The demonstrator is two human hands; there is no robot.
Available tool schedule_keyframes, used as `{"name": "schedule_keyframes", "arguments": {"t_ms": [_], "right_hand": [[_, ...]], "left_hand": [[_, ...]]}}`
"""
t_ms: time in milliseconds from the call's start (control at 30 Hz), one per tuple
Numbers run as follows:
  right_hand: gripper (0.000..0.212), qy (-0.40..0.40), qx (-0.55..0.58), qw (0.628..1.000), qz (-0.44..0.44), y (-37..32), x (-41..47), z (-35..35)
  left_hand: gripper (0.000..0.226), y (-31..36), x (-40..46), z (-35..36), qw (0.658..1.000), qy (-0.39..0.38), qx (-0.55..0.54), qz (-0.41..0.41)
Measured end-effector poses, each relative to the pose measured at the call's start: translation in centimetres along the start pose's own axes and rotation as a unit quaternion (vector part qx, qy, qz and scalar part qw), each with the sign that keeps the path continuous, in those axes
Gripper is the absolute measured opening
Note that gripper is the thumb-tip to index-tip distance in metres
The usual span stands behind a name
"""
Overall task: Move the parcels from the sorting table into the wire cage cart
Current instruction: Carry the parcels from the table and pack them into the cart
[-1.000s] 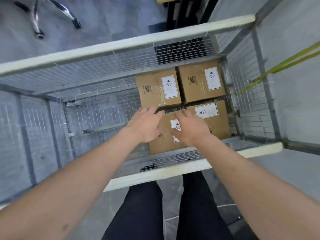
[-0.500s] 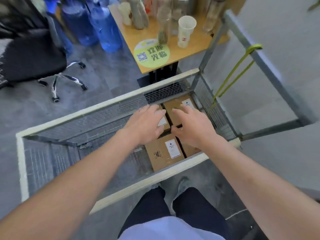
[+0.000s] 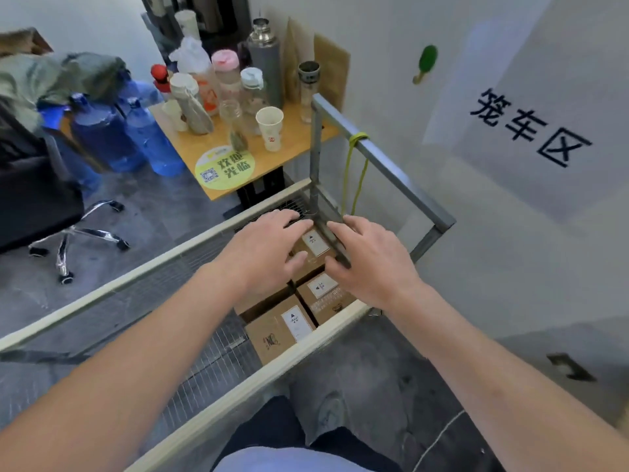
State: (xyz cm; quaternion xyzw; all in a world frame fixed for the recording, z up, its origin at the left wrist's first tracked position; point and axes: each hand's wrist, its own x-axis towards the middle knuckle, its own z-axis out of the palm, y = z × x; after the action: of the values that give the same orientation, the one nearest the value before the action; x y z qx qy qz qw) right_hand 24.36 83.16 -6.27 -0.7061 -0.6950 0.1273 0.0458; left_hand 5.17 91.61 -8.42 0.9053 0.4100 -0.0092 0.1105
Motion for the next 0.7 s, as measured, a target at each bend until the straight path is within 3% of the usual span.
{"name": "schedule_keyframes", "arguments": {"t_ms": [400, 700], "right_hand": [[0.061, 0.102, -0.003, 0.975, 0.199, 4.0, -10.0, -3.8], [0.060, 0.188, 0.034, 0.888, 0.418, -0.7, -20.0, -3.6]], "left_hand": [[0.065, 10.3, 4.3, -4.7, 0.972, 0.007, 0.000, 0.236], [0.063, 16.5, 2.1, -5.6, 0.900, -0.038, -0.020, 0.434]]}}
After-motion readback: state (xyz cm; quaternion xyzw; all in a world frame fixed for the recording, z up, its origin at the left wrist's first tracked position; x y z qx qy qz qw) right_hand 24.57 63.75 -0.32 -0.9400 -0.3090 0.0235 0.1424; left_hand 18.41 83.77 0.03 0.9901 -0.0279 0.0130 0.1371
